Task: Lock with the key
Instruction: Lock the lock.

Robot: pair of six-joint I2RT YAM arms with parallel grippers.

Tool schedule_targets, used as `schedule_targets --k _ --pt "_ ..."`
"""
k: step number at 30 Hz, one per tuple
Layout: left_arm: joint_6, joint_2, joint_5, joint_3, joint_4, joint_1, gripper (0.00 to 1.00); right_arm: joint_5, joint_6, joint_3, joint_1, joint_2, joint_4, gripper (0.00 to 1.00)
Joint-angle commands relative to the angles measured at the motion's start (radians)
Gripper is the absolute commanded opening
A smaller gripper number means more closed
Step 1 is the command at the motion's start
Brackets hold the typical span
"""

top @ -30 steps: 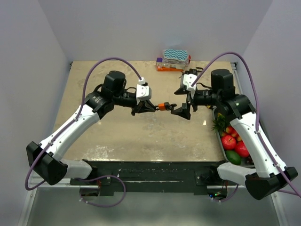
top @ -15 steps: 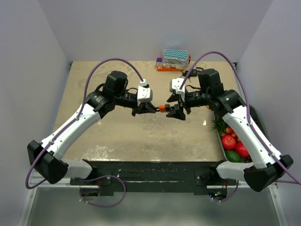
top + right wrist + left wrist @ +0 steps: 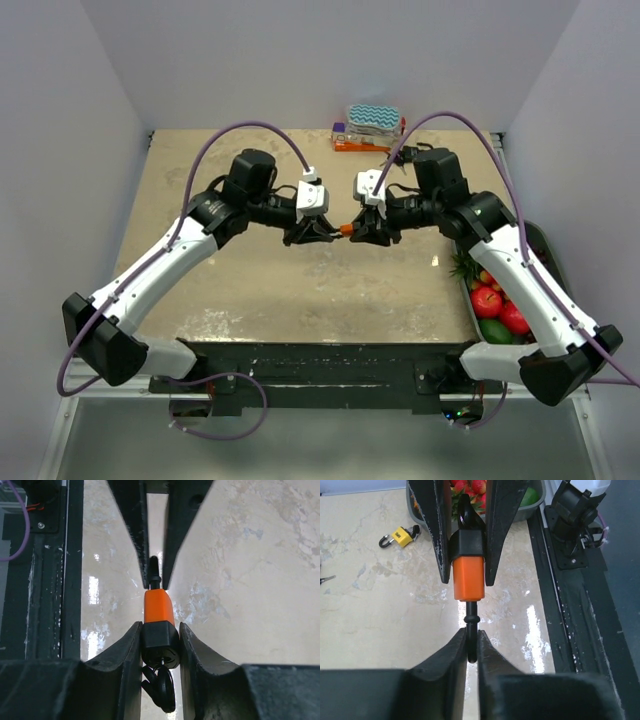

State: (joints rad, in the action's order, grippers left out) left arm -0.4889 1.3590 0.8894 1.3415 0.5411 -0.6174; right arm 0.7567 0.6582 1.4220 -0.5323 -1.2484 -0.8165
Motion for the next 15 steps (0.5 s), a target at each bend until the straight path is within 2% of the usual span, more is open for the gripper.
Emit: schedule_targets --k 1,4,5,7,9,11,15 --pt "0.019 -0.012 -0.032 0.061 -0.069 0.001 0.48 -0.005 -0.087 0.028 -0.008 0.021 0.042 0.0" --pt "0.064 -0.052 -0.069 0.022 -0.117 0.018 0.95 -0.008 -0.156 0.012 -0.003 0.044 0.095 0.0" --pt "0.084 -0.067 -0.072 0.004 -0.141 0.039 0.99 -0.002 -0.178 -0.003 0.003 0.052 0.132 0.0" --pt "0.171 -0.122 -0.081 -0.049 -0.22 0.082 0.99 0.021 -0.259 -0.021 0.02 0.07 0.177 0.0" --pt "0.244 -0.187 -0.156 -0.1 -0.317 0.102 0.99 0.045 -0.374 -0.041 0.032 0.081 0.262 0.0" --pt "0.26 -0.224 -0.239 -0.152 -0.337 0.117 0.99 0.087 -0.468 -0.064 0.051 0.09 0.379 0.0" --pt "0.272 -0.248 -0.113 -0.134 -0.285 0.156 0.99 0.138 -0.745 -0.115 0.058 0.101 0.574 0.0"
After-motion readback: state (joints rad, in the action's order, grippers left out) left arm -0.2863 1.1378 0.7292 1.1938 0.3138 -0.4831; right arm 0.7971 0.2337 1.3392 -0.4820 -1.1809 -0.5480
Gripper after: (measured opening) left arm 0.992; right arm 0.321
